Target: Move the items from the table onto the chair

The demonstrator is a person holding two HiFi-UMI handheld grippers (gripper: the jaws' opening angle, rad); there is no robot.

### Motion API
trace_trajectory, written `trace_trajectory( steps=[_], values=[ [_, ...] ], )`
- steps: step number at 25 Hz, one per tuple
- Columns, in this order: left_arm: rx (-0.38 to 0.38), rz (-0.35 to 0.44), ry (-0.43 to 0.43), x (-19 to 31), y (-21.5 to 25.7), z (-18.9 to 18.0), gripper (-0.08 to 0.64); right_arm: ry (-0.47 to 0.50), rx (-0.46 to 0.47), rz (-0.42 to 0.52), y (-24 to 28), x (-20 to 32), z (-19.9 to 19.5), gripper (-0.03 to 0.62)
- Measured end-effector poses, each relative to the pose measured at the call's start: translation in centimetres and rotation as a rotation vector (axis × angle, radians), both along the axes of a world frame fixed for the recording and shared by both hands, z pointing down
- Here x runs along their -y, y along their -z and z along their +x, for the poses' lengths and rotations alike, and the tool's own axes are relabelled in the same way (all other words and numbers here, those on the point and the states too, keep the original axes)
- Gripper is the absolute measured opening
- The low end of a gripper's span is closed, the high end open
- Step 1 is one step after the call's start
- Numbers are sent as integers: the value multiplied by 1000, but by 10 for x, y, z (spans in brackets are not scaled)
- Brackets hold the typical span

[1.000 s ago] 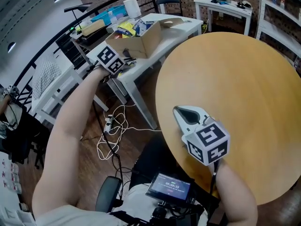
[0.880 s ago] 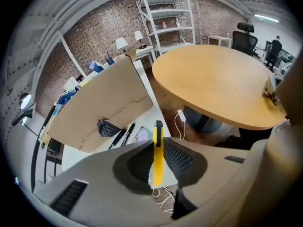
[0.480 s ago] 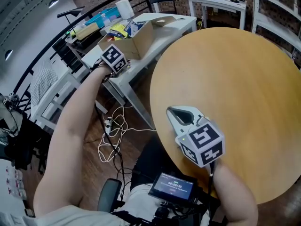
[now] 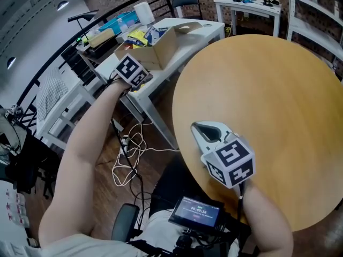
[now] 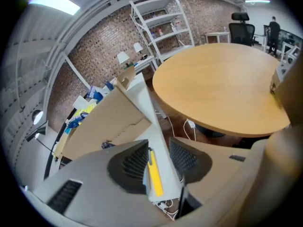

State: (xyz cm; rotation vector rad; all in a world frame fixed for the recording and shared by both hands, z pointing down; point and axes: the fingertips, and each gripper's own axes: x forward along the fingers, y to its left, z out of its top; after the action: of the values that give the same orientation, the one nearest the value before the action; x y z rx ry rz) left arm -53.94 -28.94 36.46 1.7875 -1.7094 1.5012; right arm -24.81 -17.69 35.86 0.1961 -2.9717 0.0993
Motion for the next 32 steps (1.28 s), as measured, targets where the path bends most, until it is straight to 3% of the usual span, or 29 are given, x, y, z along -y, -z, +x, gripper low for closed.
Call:
trace_trajectory(
  steps=[1,4,7,13,15,18,26,32],
  values=[
    [-6,20,-21,-1,3,11,157,0,0,1,0,0,0,6],
    [-33,93,-102,-2,12,48,12,-2,2,2,0,1,0,6],
    [-150,172,-216,-4,20,105,11,-3,3,1,-1,1,-2,5],
    [-477,367,-472,-27,43,252,11,-40,-1,-5,-4,8,27,5],
    [-526,409,-554,-35,46,298,11,-83,2,-4,-4,18,47,5],
    [-532,462,-640,-42,49,350,11,-152,5,-2,-3,29,83,5],
    [-785,522,-795,-48,64,452,11,-320,9,1,-2,44,174,5],
    [-831,494,-923,-47,65,522,11,-438,8,2,0,53,233,5]
  ],
)
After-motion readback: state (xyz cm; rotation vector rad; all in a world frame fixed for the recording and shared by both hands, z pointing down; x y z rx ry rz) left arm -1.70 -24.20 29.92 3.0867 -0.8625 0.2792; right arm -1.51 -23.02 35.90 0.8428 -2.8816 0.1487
